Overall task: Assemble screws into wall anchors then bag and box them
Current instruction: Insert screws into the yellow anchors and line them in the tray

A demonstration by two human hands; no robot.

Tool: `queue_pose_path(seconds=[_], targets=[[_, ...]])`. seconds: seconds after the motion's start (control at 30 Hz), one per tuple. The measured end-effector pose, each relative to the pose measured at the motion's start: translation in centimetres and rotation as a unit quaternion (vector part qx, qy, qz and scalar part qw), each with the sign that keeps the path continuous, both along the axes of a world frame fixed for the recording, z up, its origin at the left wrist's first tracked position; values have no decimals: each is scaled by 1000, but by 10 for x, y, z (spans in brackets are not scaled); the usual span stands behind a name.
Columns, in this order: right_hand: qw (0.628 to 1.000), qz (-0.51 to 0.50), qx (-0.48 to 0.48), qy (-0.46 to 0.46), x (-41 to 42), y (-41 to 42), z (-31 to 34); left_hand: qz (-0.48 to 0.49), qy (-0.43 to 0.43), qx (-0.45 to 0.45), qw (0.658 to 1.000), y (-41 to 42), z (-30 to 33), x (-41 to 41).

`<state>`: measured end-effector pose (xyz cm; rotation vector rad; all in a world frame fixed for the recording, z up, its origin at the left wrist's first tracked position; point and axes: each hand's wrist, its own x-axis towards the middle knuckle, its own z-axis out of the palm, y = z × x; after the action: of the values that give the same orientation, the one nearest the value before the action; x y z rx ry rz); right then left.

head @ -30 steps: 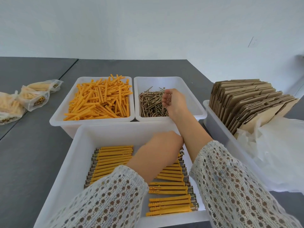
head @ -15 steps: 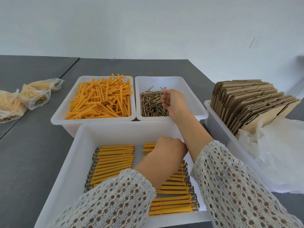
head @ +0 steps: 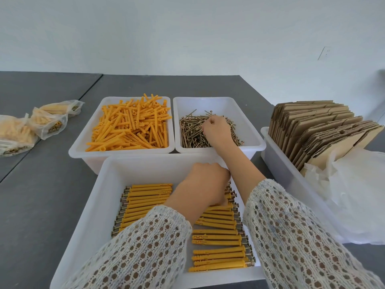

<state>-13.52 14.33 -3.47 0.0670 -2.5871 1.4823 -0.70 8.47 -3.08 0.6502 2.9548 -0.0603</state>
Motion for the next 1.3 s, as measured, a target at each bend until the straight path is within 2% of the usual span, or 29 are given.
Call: queue_pose_path(seconds=[0.07,0.2,0.3,0.4,0.47,0.53,0.63,0.73,0.97,1.03,1.1,1.3], targets=[[995,14,94,8,-1,1,-2,36,42,69,996,-12,9,-5],[957,39,277,-79,1,1,0,105,161,135,972,-37,21,-17],[925,58,351,-131,6,-2,2,159,229,205,938,-52,26,-20],[915,81,363,-159,8,-3,5,215,261,250,907,-67,28,-28],[909,86,371,-172,10,-3,7,263,264,232,899,-78,22,-32],[907,88,372,-178,11,-3,8,327,234,175,899,-89,15,-35],[904,84,376,-186,12,-4,9,402,139,121,897,-101,5,-38],[901,84,383,-187,14,-4,10,408,55,93,907,-107,0,-44],[892,66,412,-176,17,0,11,374,-20,52,926,-117,3,-54],[899,66,401,-161,18,0,11,356,-15,56,933,-118,4,-55],[916,68,370,-141,18,1,9,344,26,84,935,-119,1,-54],[959,94,266,-35,21,1,5,343,186,193,900,-115,-8,-48]])
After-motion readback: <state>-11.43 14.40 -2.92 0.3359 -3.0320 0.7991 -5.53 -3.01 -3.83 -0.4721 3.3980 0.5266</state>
